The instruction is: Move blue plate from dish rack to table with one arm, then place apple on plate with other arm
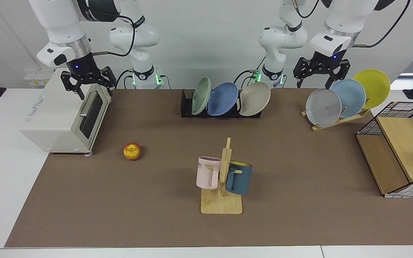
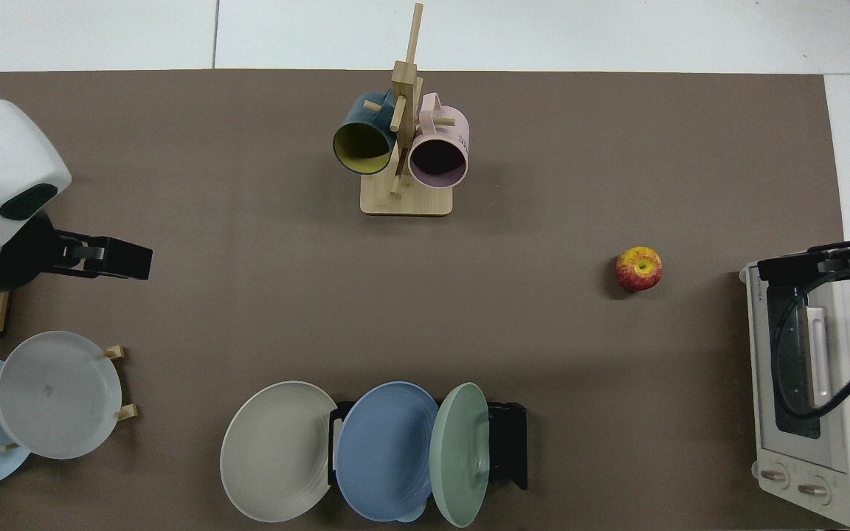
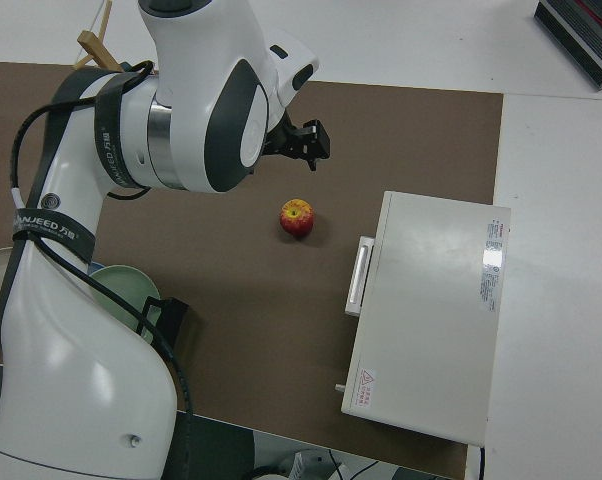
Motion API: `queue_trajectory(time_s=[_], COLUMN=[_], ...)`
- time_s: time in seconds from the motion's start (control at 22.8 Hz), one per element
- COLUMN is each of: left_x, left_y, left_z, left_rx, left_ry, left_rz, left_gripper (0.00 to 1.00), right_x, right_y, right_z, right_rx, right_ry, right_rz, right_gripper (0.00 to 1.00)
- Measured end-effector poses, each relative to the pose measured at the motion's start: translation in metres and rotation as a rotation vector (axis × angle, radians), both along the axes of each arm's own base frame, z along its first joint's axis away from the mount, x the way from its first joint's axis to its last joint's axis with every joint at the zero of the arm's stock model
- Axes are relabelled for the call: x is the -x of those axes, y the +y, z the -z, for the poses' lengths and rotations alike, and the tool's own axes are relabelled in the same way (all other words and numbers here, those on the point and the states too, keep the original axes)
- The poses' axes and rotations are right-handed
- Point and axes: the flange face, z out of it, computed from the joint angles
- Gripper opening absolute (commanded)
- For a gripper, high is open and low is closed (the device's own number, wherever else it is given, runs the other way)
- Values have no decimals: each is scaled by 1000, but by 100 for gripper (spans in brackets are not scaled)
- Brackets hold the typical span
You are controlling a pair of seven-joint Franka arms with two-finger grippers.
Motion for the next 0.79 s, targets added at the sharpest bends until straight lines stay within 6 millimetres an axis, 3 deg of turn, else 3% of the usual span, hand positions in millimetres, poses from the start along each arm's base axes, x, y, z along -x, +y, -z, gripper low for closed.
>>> queue_trajectory(time_s=[0.79], left_x=[0], left_y=[0], left_z=[0], left_rx=[0], left_ry=[0], left_rz=[0], left_gripper=[100], right_x=[3], right_y=[-5], right_z=[-8], right_rx=[-2], right_ry=[-24], right_rz=[9], right_gripper=[100])
